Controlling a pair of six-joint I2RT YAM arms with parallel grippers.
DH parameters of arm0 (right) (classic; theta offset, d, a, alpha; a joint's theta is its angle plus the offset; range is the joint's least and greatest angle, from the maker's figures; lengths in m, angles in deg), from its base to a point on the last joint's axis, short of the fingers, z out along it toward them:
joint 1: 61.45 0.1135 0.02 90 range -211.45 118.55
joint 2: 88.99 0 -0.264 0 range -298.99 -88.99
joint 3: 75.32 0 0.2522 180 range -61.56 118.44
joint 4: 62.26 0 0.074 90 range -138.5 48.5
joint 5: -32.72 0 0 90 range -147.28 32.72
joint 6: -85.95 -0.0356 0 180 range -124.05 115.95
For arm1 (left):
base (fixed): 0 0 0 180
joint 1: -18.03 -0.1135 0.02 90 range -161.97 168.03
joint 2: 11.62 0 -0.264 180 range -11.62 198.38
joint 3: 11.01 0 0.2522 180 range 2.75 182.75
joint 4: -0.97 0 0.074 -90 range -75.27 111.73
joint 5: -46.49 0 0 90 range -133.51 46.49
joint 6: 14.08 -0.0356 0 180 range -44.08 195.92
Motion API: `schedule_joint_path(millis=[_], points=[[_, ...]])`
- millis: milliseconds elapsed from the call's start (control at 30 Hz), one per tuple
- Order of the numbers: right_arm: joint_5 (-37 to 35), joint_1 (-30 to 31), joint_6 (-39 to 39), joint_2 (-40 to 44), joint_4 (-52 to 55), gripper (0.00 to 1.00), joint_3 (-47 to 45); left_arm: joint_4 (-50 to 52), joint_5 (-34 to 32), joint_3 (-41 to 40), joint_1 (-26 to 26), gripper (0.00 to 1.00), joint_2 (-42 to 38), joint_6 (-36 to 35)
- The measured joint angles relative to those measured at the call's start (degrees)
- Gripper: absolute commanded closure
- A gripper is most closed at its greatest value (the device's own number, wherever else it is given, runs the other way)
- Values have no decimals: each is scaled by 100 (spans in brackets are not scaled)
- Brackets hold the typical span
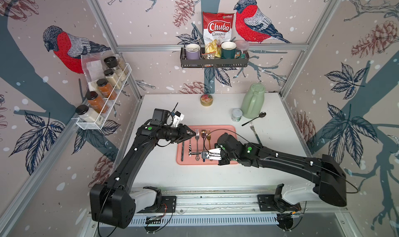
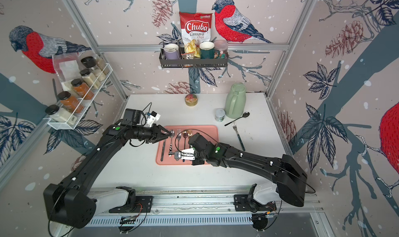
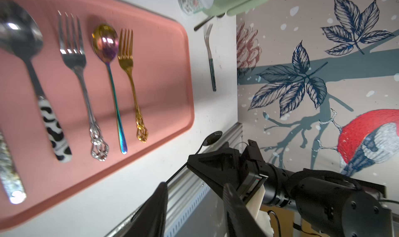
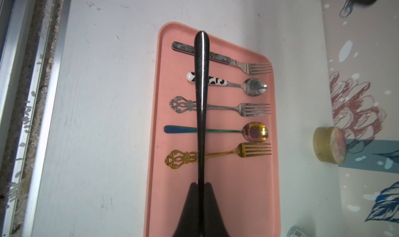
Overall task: Set the spoon and fork side by side
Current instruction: Pick up the spoon from the center of the board.
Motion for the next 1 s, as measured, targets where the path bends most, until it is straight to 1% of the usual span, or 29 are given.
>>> schedule_joint_path(millis=[133, 267, 333, 433, 567, 633, 767, 933, 1000], points=[[-444, 203, 299, 393, -459, 100, -245, -33, 398, -275, 525, 55, 92, -28], [-496, 396, 638, 688, -673, 100, -560, -203, 560, -407, 916, 53, 278, -24], [-463, 415, 804, 846, -702, 100, -686, -304, 647, -409, 1021, 52, 385, -46], [-417, 470, 1012, 986, -699, 100, -798, -313, 669, -345, 1047, 50, 472, -170], [-369, 535, 1126, 1169, -693, 100, -835, -186, 570, -282, 1121, 50, 634, -520], [-365, 542, 1143, 1239, -695, 100, -844, -133, 529, -293, 1224, 52, 708, -621], [-328, 540, 1150, 1300, -662, 100, -855, -258, 568, -455, 1471, 61, 743, -706], [-227, 446, 1145, 1346, -463, 100, -852, -883, 833, -841, 1700, 64, 579, -535], [-205, 400, 1130, 1368, -437, 100, -844, -1067, 920, -863, 1814, 71, 549, -525]])
